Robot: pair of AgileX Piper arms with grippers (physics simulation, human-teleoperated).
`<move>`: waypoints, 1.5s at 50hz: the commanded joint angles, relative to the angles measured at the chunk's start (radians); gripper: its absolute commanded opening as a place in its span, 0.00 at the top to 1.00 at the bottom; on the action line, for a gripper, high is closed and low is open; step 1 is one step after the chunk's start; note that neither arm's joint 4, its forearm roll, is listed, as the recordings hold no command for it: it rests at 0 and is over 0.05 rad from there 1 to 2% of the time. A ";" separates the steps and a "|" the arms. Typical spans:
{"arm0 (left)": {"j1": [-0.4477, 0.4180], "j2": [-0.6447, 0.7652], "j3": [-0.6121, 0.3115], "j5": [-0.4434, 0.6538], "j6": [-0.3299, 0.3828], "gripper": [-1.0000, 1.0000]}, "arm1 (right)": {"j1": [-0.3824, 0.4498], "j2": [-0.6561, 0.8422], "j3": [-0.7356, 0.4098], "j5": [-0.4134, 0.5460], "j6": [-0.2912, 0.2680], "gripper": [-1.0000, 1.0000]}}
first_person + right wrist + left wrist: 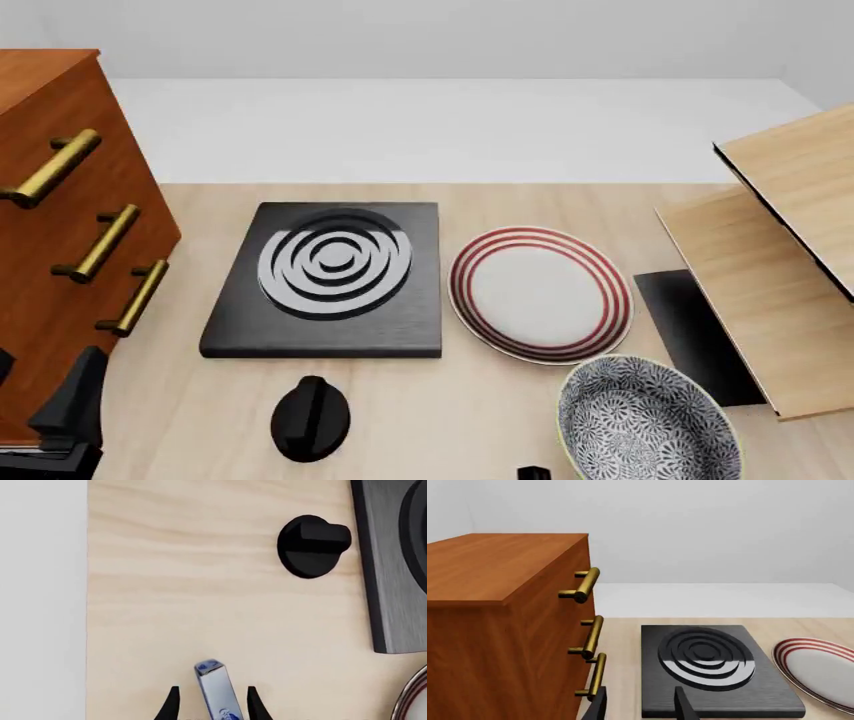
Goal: Pick up the cream cheese and put it in the bowl.
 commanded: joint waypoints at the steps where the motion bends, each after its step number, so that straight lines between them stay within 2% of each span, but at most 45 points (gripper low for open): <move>1: 0.000 0.000 0.000 0.000 0.000 0.00 | -0.023 0.037 0.035 -0.056 0.017 0.00; 18: 0.000 0.000 0.000 0.000 0.000 0.00 | -0.025 0.113 0.057 -0.133 0.039 0.00; 25: 0.000 0.000 0.000 0.000 0.000 0.00 | -0.024 0.105 0.054 -0.124 0.038 0.00; 26: 0.000 0.000 0.000 0.000 0.000 0.00 | -0.023 0.097 0.053 -0.117 0.036 1.00; 37: 0.000 0.000 0.000 0.000 0.000 0.00 | -0.015 0.083 0.045 -0.097 0.023 1.00; 43: 0.000 0.000 0.000 0.000 0.000 0.00 | -0.026 0.002 0.023 -0.023 -0.004 1.00; 49: 0.000 0.000 0.000 0.000 0.000 0.00 | -0.057 -0.113 -0.003 0.071 -0.056 1.00; 59: 0.000 0.000 0.000 0.000 0.000 0.00 | -0.081 -0.226 -0.051 0.185 -0.100 1.00; 65: 0.000 0.000 0.000 0.000 0.000 0.00 | -0.097 -0.284 -0.082 0.234 -0.106 1.00; 75: 0.000 0.000 0.000 0.000 0.000 0.00 | -0.184 -0.427 -0.161 0.360 -0.149 1.00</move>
